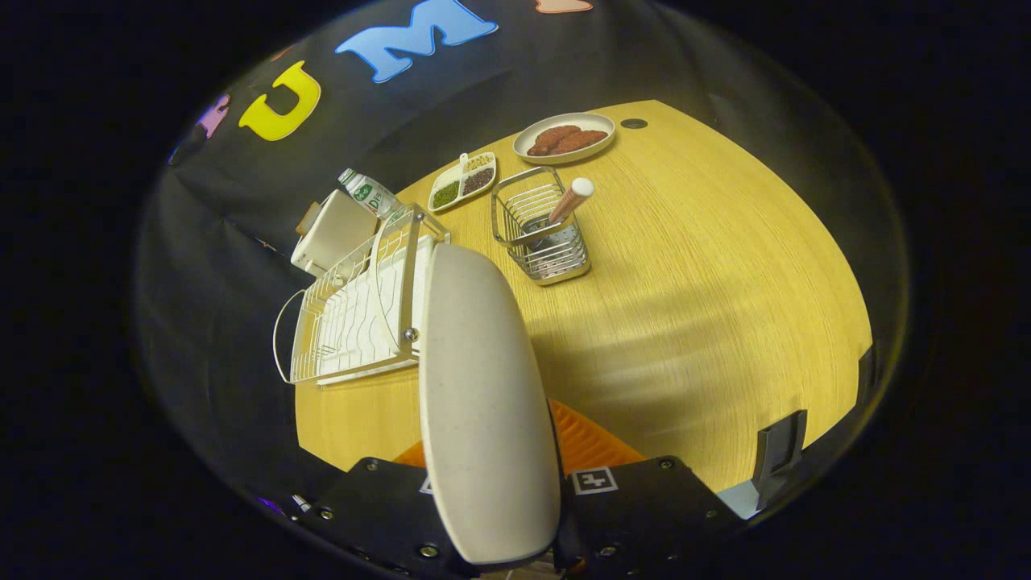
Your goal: Take the plate from the dish rack, then take the spoon from the basket and place it into the plate.
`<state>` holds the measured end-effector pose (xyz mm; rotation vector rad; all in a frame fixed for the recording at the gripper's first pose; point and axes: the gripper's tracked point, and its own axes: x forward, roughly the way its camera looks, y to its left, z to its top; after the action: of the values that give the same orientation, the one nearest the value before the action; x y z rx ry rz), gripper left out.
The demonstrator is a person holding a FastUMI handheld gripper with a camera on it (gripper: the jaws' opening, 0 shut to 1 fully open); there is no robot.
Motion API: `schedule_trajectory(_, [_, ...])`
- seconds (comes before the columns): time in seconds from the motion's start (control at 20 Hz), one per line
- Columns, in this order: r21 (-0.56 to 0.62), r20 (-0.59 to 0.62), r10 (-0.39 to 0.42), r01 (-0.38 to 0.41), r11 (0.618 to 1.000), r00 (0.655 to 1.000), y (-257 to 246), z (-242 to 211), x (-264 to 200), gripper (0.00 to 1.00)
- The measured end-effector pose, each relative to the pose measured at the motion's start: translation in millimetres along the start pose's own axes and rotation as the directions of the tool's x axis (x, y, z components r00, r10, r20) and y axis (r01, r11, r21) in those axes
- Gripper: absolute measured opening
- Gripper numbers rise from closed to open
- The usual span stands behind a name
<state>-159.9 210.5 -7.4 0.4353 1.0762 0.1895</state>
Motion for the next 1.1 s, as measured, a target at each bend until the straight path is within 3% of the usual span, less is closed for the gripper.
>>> schedule_trajectory(0.4, [0.070,-0.069,0.111,-0.106,0.992,0.991,-4,-21,28,0.42])
schedule_trajectory(0.7, [0.091,-0.149,0.222,-0.210,0.973,0.964,2,-42,49,0.42])
schedule_trajectory(1.0, [0.114,-0.134,0.221,-0.207,0.972,0.966,-22,-36,51,0.42])
schedule_trajectory(1.1, [0.098,-0.114,0.203,-0.192,0.976,0.973,-34,-30,47,0.54])
